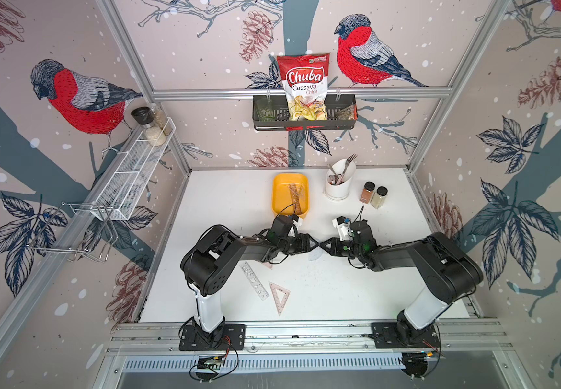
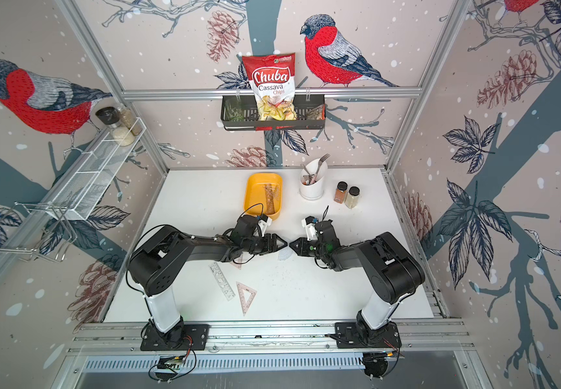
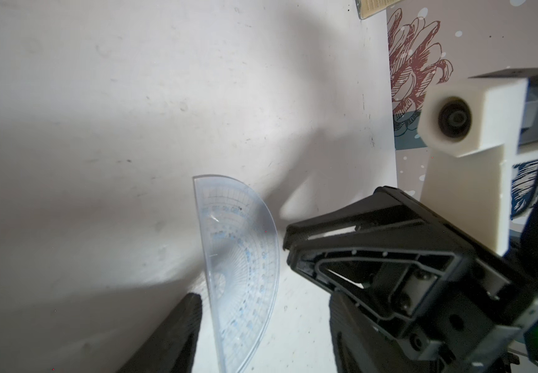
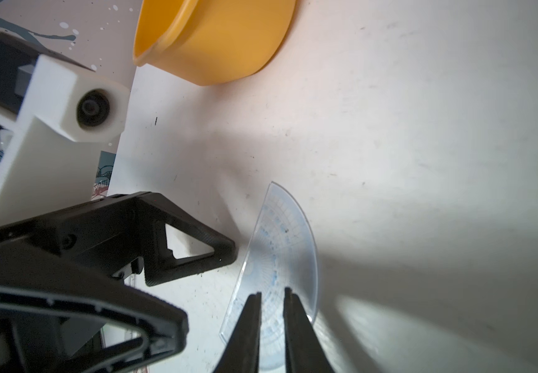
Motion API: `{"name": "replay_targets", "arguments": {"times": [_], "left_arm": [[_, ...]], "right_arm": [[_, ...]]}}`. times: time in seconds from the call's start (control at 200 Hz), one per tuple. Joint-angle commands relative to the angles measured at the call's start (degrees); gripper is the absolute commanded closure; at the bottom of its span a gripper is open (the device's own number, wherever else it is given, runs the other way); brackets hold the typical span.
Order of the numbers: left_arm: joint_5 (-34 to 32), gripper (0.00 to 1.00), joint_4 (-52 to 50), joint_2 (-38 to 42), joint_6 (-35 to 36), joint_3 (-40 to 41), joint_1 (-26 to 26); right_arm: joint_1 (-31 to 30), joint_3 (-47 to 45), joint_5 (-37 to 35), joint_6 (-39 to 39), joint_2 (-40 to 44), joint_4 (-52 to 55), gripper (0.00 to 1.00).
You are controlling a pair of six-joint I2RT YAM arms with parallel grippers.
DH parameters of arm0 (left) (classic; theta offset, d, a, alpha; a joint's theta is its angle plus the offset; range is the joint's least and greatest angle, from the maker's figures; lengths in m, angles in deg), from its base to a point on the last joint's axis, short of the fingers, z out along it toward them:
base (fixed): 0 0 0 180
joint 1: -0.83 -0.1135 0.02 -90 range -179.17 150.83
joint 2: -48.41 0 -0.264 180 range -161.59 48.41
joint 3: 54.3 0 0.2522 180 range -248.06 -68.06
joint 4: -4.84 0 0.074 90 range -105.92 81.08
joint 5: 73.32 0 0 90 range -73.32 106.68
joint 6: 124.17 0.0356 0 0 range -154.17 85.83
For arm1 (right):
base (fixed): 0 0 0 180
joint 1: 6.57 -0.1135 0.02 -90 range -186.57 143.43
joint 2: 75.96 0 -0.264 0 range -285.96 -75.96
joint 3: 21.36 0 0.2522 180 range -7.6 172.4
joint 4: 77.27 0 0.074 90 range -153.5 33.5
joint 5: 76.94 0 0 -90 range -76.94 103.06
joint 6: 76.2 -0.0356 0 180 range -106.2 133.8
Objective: Put the scattered rulers into the storage box
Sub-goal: Pick up the ruler from the center of the board.
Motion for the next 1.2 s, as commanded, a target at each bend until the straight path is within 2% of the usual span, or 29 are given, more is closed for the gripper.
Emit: {"name": "replay_targets", "arguments": {"times": [0.0,0.745,0.98,1.11,1.195], "left_arm": [[-4.2,0.32,-13.3,-0.9,-0.5,0.4,-0.1],[-3.7,0.31,-12.3,-3.5,-0.6,-0.1,-0.1],[-1.8,0.31,-10.4,-4.3,-1.2,0.0,0.3],[-0.9,0.36,-9.3,-4.9,-1.4,-0.1,0.9],[-0.8,0.46,-9.2,-4.9,-1.4,-0.2,1.0]], "right_arm": [[-0.3,-0.3,0.6,-1.1,-0.4,-0.5,0.80],[-0.1,-2.7,-0.6,-0.1,-0.7,0.0,0.81],[-0.2,-1.9,-0.3,-0.3,-2.5,-0.9,0.81],[-0.2,-1.8,-0.2,-0.6,-3.3,-1.5,0.81],[-0.2,-2.0,-0.3,-0.6,-3.3,-1.6,0.81]]}}
